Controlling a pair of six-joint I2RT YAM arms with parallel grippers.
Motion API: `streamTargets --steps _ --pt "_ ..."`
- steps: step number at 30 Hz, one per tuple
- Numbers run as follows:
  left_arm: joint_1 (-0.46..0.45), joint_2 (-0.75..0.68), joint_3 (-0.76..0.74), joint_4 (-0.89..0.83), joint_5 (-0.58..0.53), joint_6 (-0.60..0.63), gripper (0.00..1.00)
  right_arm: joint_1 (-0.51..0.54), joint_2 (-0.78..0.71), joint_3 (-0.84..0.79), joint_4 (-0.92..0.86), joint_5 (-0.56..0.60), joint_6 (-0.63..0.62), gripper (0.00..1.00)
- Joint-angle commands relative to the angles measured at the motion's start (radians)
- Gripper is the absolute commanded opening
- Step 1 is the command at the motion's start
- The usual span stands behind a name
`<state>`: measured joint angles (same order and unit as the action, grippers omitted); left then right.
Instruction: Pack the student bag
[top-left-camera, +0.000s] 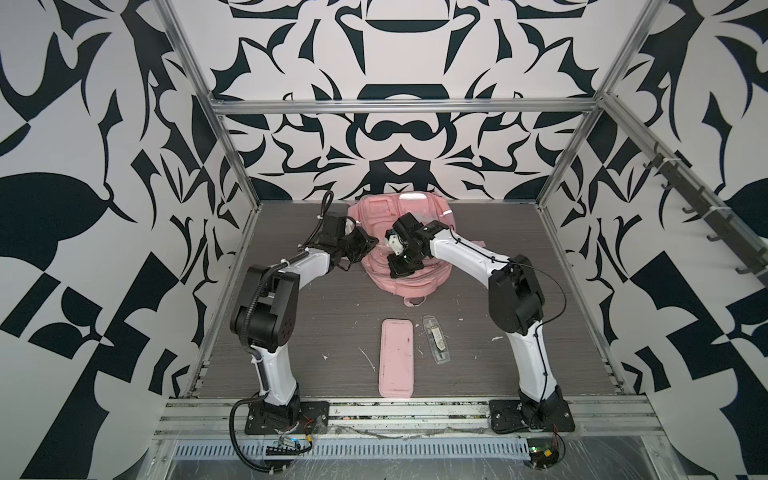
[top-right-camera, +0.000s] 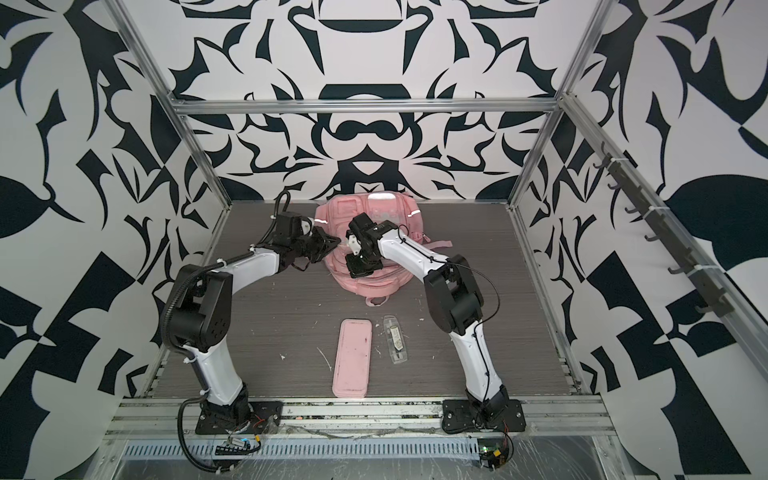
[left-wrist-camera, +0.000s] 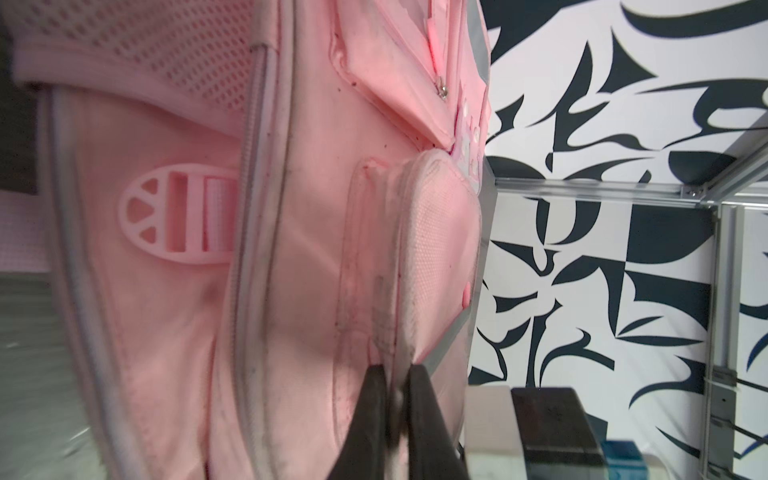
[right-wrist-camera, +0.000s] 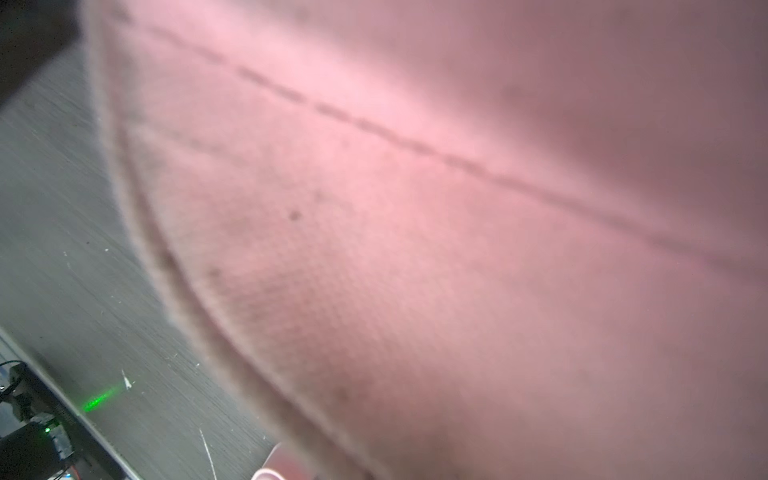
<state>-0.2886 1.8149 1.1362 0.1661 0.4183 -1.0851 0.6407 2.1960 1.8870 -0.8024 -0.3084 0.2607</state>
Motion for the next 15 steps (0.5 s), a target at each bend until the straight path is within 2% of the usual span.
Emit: streamTargets --steps 1,6,15 --pt "0.015 -0.117 -0.090 0.083 -0.121 -0.045 0.00 -0.027 0.005 0.077 -0.020 0.034 -0.010 0.00" --pt "-0.014 -0.166 -0.168 0.121 -0.199 -0.084 0.02 -0.026 0.021 0.117 -0.046 0.034 -0.034 0.00" --pt "-0.104 -0.051 -0.004 0.124 -0.138 -0.080 0.11 -0.011 -0.068 0.005 -0.044 0.058 -0.044 0.00"
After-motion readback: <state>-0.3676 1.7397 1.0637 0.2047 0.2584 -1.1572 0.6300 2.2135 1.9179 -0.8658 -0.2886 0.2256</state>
